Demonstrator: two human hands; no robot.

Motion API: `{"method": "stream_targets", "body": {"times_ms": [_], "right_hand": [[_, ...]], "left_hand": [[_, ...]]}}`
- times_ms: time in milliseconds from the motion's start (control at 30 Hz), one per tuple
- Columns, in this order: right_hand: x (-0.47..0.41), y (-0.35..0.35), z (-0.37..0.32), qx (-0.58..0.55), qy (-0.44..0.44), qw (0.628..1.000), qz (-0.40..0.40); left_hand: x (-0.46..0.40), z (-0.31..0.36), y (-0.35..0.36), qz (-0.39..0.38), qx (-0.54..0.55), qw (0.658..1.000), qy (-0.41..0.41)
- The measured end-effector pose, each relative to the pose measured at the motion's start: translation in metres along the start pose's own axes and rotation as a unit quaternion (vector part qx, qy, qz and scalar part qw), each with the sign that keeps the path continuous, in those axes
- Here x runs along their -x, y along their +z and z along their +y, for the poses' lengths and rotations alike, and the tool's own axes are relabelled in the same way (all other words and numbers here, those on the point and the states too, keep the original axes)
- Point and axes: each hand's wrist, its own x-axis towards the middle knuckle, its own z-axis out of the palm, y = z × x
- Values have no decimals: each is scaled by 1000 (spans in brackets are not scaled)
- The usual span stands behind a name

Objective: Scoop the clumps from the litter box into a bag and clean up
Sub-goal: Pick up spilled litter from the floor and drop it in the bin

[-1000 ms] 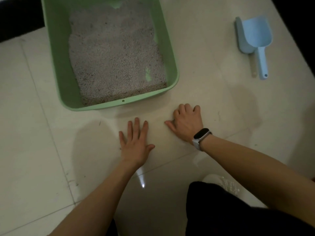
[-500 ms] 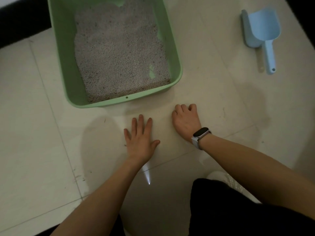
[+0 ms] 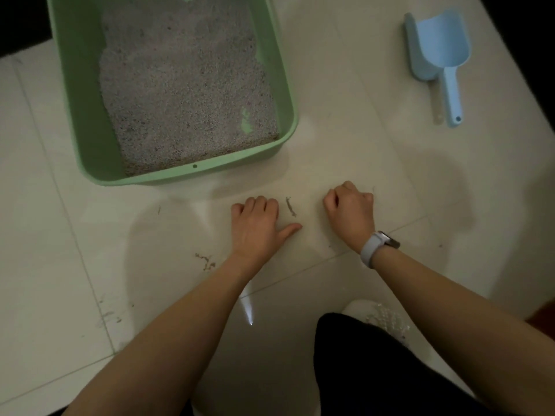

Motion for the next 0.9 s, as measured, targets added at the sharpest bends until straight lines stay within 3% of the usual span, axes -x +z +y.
{"method": "stream_targets", "body": {"times_ms": [233,567,900], "right_hand": [[-4,5,2,1,-15,1000,19],[-7,19,4,72,-32,994,77],[-9,19,4,83,-36,994,67]], "left_hand": [[-35,-9,11,35,-124,984,122],[-56,-11,22,93,-160,937,295],[-51,-3,19,63,-143,937,312]]}}
